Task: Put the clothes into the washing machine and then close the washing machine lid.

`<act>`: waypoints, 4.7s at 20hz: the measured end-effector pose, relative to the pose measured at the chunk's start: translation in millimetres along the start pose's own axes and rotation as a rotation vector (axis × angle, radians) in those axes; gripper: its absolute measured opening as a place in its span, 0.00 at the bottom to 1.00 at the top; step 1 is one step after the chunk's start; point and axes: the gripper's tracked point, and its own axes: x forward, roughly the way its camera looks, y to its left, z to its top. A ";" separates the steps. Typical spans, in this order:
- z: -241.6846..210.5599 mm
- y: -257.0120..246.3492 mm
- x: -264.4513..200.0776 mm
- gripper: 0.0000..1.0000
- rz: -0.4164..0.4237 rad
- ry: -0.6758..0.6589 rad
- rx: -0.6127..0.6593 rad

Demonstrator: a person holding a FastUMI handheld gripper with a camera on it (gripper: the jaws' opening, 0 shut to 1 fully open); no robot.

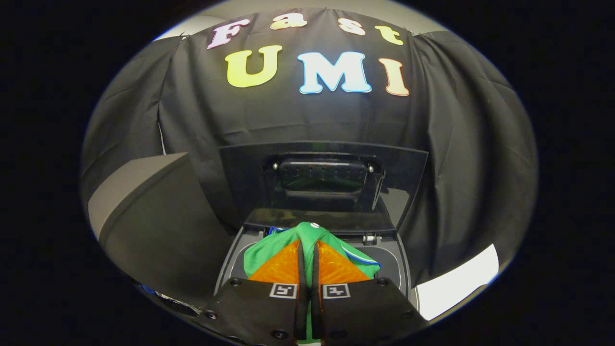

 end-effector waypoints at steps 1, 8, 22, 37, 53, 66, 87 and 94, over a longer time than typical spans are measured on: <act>-6.3 -2.1 1.7 0.08 -0.004 0.009 0.005; 0.8 -18.7 -8.5 0.83 -0.077 -0.039 0.008; 57.9 -17.2 -24.0 0.96 -0.072 -0.168 0.040; 162.8 -12.2 26.1 0.96 -0.059 -0.283 -0.002; 164.5 -12.9 92.9 0.97 -0.075 -0.215 0.056; 136.1 -6.7 46.5 0.97 -0.045 -0.264 0.034; 29.0 1.9 -13.4 0.97 -0.045 -0.170 0.006; -2.3 3.8 -25.0 0.97 -0.042 -0.142 0.024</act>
